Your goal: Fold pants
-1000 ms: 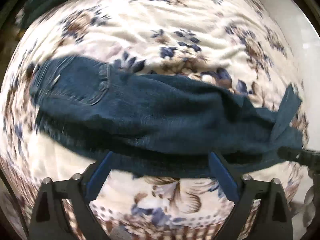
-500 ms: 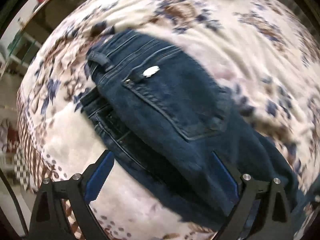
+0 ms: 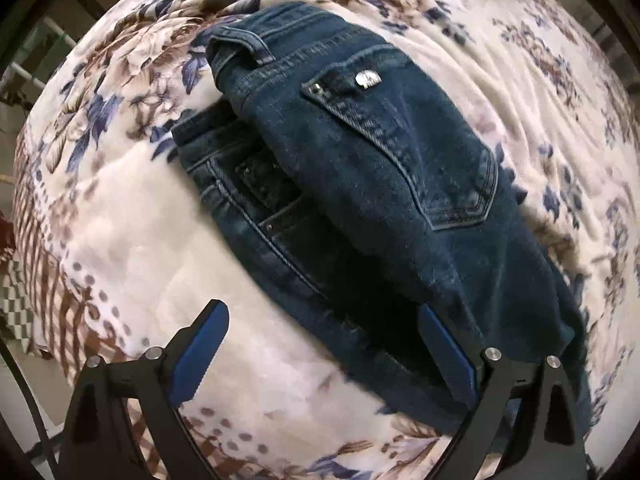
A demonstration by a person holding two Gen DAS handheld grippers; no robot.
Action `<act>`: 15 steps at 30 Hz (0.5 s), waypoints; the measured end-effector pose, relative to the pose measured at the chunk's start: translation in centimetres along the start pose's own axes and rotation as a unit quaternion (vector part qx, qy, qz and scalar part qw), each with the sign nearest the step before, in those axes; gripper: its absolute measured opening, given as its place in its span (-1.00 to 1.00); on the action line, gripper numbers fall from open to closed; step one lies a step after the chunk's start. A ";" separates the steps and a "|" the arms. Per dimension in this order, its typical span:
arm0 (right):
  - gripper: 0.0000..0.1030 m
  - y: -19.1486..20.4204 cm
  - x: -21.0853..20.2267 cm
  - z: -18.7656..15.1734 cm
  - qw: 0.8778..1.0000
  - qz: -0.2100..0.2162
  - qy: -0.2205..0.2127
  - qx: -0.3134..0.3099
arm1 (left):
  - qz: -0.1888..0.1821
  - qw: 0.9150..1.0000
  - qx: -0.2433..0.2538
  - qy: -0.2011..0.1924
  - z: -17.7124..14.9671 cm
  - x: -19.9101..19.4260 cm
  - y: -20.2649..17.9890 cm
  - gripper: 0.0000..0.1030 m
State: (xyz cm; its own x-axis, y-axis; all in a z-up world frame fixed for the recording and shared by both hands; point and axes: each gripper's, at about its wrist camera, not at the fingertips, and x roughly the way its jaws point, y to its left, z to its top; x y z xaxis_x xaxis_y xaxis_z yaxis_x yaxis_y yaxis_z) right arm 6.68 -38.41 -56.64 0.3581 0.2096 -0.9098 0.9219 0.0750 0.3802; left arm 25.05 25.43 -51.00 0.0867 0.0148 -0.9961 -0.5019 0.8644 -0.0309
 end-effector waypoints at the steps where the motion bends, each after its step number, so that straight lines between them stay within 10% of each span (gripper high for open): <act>1: -0.05 -0.3 0.0 -0.1 1.000 0.005 -0.008 0.003 | -0.004 1.000 -0.004 -0.005 0.1 -0.2 0.1 0.87; 8: 0.00 4.6 0.1 -7.0 0.993 -0.021 -0.002 -0.115 | -0.063 0.996 -0.057 -0.022 3.3 -2.1 3.7 0.87; 15: 0.01 8.4 8.1 -19.2 0.975 0.021 0.162 -0.149 | -0.123 0.981 -0.150 -0.002 9.0 0.2 7.6 0.87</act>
State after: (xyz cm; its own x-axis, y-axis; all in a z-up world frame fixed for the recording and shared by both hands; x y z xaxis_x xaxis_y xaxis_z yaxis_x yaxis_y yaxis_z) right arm 14.47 -17.37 -57.64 0.2837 0.5124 -0.8105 0.8062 0.3302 0.4909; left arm 29.01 36.54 -50.73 0.2407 -0.1739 -0.9549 -0.6959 0.6549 -0.2946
